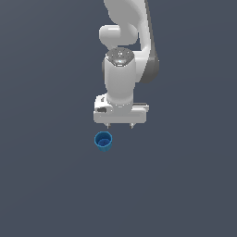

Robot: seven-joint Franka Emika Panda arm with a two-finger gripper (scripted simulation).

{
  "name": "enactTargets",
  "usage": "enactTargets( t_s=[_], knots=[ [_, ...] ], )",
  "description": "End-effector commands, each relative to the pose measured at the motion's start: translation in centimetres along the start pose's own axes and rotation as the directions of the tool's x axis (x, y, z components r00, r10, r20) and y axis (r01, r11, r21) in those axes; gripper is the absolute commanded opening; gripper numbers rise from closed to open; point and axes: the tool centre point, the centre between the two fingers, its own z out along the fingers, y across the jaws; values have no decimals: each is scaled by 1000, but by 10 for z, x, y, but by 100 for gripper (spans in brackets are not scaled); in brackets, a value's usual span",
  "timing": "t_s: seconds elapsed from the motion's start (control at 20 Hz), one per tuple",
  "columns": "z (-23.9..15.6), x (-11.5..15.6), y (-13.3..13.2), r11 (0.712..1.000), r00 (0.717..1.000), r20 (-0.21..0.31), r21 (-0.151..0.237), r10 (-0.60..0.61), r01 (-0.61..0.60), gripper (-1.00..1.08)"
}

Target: Pick up the object and move it to a goal position.

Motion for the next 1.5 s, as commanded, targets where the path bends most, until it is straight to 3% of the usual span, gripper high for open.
enactTargets(
  t_s=[0.0,0.35,0.8,1.45],
  knots=[
    [0,0,0,1000,1000,0,0,0,0,28],
    [-6,1,-13,1000,1000,-15,9,-13,14,28],
    [-4,0,-11,999,999,-13,12,-38,38,28],
    [9,-4,1,976,977,-8,39,-213,214,28]
  ],
)
